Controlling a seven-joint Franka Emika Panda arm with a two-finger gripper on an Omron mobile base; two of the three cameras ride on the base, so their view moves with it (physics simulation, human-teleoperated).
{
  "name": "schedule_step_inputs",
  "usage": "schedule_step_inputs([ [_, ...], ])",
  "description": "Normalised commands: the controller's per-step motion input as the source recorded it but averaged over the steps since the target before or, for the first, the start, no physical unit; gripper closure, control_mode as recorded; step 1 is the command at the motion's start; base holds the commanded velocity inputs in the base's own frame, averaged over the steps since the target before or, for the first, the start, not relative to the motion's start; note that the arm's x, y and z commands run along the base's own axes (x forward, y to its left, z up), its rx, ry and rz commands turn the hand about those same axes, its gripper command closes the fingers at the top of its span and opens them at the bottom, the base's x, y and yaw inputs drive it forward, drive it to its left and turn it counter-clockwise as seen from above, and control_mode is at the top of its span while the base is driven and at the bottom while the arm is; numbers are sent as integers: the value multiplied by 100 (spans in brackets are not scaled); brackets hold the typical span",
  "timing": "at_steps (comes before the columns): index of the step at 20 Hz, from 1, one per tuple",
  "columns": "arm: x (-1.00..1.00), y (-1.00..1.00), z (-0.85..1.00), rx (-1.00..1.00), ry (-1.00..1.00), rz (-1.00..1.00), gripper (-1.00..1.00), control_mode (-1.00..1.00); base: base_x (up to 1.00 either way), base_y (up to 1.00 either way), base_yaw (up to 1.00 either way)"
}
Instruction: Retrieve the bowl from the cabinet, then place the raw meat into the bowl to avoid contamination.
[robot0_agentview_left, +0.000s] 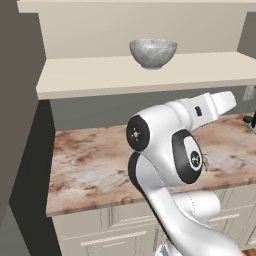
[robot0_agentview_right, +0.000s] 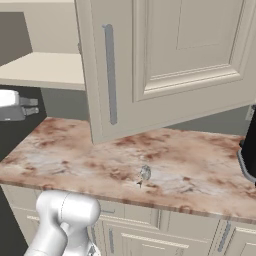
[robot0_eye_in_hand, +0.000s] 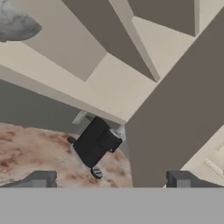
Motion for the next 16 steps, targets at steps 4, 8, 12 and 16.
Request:
schedule_step_inputs([
  [4,24,-54,7,1,-4,-7,-100,-100,0,0,0],
  [8,23,-57,7,1,-1,-8,-100,-100,0,0,0],
  [12,24,-55,4,0,0,-8,-100,-100,0,0,0],
  [16,27,-53,1,0,0,-8,-100,-100,0,0,0],
])
